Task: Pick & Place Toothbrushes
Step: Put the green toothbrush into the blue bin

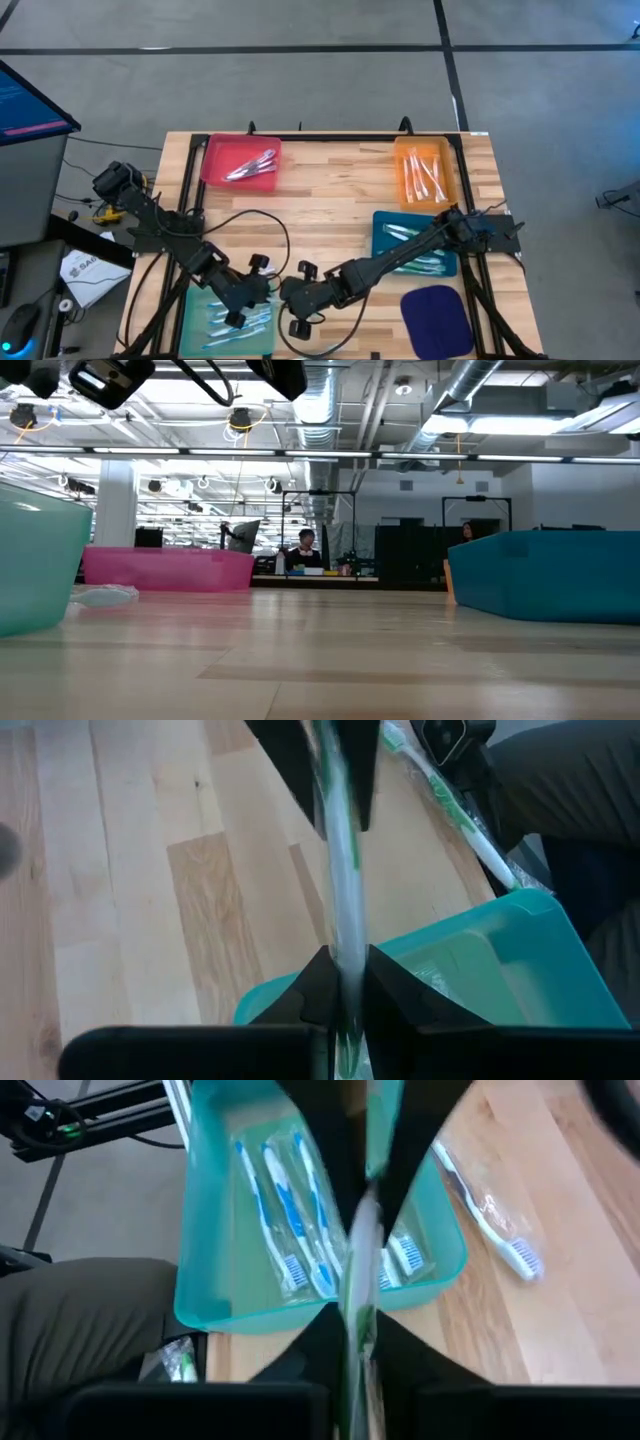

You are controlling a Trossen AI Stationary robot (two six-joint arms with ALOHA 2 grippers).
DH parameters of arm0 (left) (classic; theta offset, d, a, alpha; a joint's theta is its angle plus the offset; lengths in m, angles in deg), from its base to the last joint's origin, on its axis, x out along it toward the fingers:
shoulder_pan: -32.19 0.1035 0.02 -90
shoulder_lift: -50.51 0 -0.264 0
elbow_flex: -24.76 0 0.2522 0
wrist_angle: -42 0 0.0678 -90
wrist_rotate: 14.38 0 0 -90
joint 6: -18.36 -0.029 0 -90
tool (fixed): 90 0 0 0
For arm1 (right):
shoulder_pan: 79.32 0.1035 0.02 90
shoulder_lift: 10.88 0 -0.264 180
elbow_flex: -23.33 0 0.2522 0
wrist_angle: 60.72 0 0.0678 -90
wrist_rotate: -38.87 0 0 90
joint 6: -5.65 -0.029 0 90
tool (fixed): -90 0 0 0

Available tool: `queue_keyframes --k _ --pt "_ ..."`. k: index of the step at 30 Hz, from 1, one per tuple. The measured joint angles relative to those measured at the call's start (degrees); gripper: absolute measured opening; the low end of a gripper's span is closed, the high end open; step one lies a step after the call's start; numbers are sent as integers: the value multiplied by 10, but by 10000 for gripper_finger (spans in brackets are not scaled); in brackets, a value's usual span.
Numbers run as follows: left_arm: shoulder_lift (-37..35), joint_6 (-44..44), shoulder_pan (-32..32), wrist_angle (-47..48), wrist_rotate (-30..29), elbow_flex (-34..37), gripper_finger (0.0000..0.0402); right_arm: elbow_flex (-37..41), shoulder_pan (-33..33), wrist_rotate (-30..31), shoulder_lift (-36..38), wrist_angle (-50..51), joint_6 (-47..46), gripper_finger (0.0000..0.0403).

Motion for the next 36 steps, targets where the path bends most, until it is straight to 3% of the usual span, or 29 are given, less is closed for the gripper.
queue_keyframes --k 2,5,11,19,24,30,36 --pt "0 5 0 2 -1 0 20 0 -1 0 0 3 0 18" --pt "0 4 0 4 0 0 25 0 -4 0 0 7 2 31" --pt "-3 -2 0 -1 -4 0 66 0 -4 1 0 27 11 14" --pt "-73 19 -19 2 -48 0 115 -16 7 31 0 79 11 14" --pt "-128 -6 -71 -6 -100 0 140 -53 28 94 1 119 28 14" --pt "-162 -33 -142 -29 -204 0 151 -105 68 197 1 194 56 14" --pt "-163 -56 -173 -42 -226 0 152 -128 101 262 4 281 10 14"
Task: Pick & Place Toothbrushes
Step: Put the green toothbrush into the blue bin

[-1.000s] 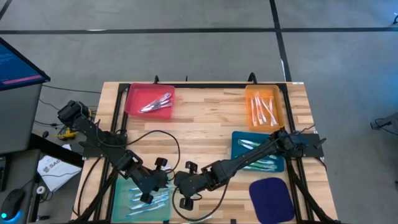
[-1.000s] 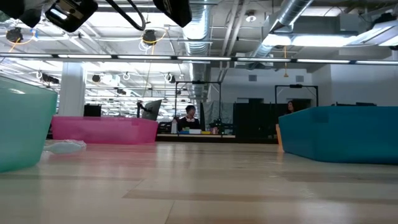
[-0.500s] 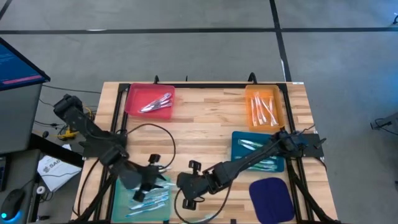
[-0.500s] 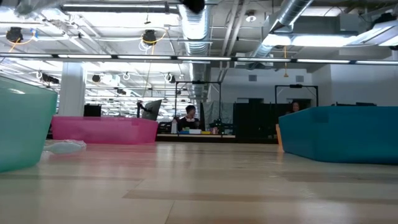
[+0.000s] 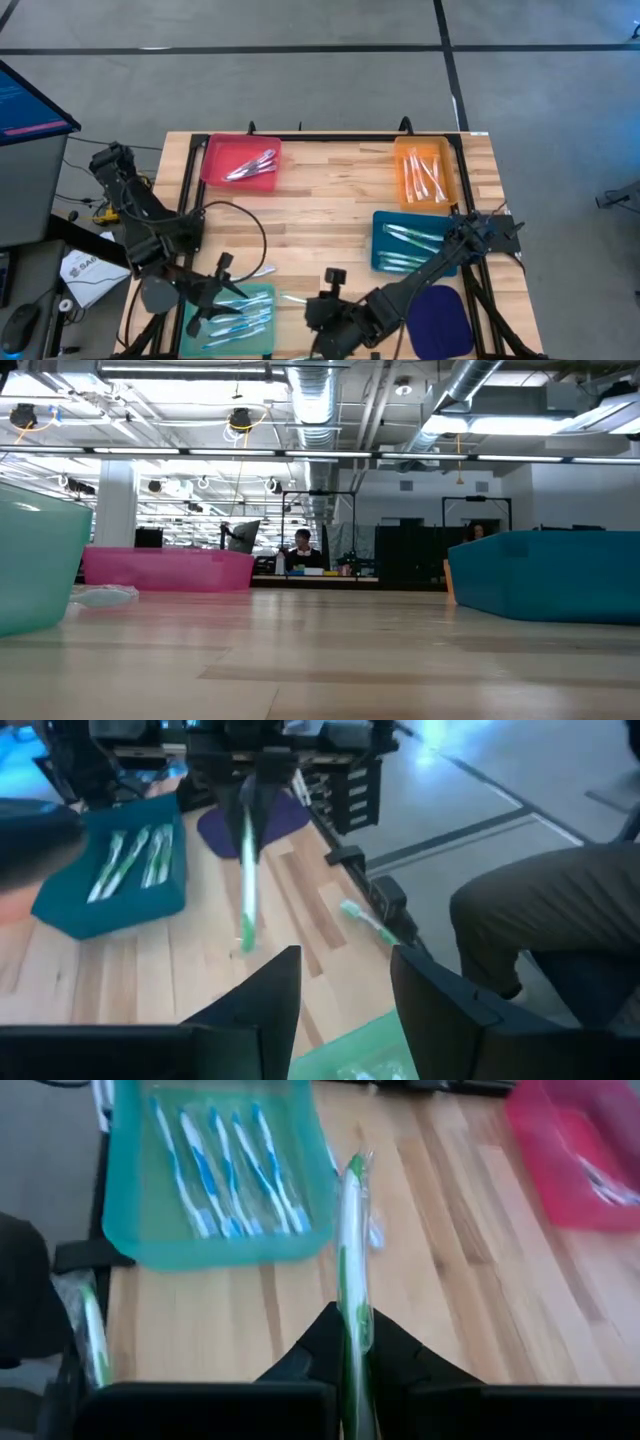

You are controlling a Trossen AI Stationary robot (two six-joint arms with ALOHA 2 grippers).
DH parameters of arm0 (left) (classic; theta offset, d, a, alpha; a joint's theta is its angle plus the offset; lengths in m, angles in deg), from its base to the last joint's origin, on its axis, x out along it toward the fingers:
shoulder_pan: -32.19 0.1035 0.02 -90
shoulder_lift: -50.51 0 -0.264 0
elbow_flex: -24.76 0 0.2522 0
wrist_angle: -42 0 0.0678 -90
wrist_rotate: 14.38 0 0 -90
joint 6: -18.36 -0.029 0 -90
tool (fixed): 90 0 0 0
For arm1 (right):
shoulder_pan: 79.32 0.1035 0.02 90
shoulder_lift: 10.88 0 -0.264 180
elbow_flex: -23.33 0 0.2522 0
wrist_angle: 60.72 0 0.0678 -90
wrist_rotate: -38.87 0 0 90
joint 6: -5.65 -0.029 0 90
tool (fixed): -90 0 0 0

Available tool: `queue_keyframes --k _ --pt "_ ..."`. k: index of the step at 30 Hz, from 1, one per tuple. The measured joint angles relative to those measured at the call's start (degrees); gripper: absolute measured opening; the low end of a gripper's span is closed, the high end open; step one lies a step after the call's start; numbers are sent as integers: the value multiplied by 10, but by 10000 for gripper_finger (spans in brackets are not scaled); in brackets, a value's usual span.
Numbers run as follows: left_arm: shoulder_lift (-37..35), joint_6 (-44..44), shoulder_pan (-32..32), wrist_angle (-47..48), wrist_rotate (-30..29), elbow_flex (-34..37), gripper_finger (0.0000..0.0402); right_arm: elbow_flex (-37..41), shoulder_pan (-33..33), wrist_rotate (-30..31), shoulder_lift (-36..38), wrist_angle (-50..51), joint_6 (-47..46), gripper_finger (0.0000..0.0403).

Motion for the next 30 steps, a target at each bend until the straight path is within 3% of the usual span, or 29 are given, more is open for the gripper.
queue_keyframes --k 6,15,24,30 --pt "0 -4 0 -14 -2 0 152 0 20 50 3 101 -101 13" --pt "0 -33 0 -54 -1 30 152 0 54 109 3 311 -337 13" --pt "-1 -34 2 -83 16 38 152 10 89 145 3 337 -416 13" --pt "-1 -34 2 -100 45 38 152 74 101 147 9 337 -489 13"
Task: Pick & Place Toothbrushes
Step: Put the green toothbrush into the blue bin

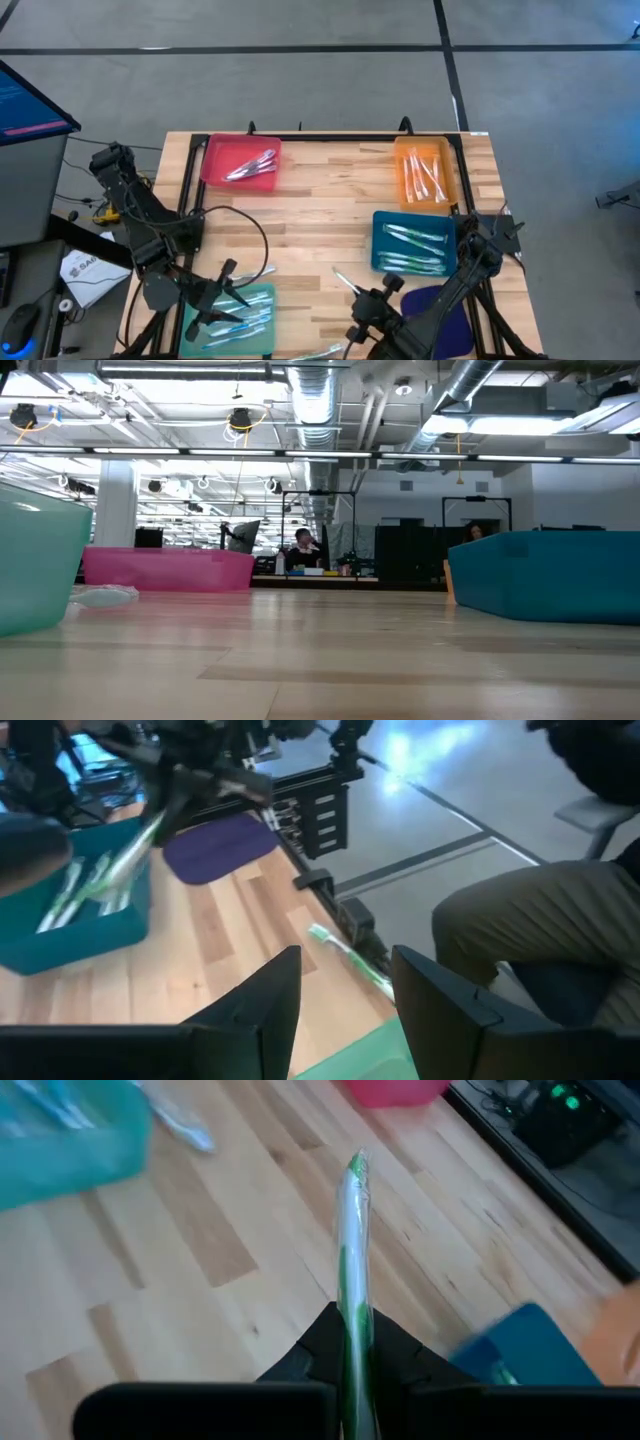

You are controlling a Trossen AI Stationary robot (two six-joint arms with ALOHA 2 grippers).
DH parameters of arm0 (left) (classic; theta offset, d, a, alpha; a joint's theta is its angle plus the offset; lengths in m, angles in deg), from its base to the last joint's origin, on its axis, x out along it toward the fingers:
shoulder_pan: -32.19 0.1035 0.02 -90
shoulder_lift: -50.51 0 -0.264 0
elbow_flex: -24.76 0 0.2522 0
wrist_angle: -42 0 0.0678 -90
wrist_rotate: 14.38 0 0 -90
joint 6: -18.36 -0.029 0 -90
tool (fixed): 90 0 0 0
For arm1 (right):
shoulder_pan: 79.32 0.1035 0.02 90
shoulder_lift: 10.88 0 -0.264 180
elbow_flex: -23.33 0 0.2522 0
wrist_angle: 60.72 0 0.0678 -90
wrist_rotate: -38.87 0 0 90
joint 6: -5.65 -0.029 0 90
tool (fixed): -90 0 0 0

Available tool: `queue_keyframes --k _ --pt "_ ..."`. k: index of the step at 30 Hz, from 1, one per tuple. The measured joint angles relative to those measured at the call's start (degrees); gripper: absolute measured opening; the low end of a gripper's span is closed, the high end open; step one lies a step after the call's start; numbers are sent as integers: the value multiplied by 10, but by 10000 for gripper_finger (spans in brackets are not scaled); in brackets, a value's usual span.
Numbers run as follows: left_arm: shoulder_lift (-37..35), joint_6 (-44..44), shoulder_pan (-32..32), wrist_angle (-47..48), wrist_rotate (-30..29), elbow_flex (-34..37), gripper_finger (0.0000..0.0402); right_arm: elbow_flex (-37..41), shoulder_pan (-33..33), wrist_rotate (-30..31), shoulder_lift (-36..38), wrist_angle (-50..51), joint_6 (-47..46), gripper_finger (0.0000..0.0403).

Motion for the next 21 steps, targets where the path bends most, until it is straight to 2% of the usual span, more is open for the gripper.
queue_keyframes --k 8,13,16,21 --pt "0 16 -18 -9 13 0 152 187 26 0 74 -52 -158 13" --pt "3 -1 -24 -59 18 19 152 324 62 42 182 -88 -220 13" --pt "3 -22 -24 -69 23 26 152 416 75 42 266 -178 -180 13" --pt "3 -79 -23 -76 23 26 152 556 72 18 406 -361 -24 13"
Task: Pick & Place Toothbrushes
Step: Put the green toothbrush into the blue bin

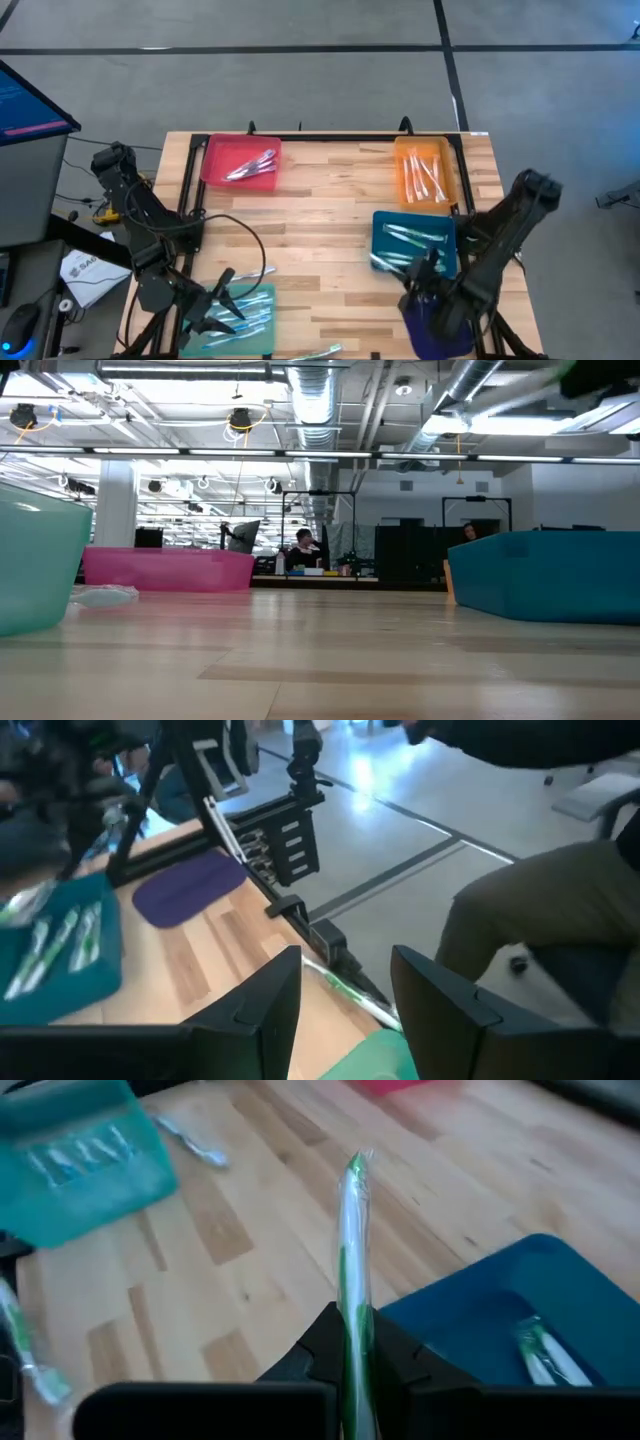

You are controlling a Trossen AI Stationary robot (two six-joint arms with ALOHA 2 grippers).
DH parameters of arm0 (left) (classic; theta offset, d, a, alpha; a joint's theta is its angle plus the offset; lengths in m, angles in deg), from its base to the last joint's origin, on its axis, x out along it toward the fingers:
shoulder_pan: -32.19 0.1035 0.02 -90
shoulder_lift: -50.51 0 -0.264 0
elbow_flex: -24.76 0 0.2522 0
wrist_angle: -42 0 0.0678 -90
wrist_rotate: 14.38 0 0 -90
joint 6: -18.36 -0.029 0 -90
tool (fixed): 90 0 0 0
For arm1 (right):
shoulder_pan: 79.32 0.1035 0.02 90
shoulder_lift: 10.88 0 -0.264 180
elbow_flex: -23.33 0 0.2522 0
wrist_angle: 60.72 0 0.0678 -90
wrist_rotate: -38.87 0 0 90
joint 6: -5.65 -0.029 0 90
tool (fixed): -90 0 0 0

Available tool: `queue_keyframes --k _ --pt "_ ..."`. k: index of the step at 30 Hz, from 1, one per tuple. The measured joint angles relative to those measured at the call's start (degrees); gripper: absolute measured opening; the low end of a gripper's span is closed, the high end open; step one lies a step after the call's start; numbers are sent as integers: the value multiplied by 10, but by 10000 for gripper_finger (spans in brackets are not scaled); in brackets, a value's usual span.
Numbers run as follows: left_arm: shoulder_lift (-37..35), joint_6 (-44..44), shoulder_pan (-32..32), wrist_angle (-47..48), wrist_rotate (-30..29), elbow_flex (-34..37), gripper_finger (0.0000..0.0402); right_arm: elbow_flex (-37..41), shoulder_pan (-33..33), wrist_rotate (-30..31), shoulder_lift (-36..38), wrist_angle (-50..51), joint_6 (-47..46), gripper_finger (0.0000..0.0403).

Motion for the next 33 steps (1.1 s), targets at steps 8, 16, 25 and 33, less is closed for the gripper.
queue_keyframes --k 8,16,25,33 --pt "0 -47 46 0 9 0 152 161 -70 -170 153 -31 -2 13" --pt "0 -86 111 10 56 0 152 239 -132 -223 214 -74 82 13" --pt "-1 -77 151 4 130 0 152 291 -241 -361 229 -158 232 13" --pt "-1 -58 135 0 131 0 152 327 -302 -441 229 -188 287 15"
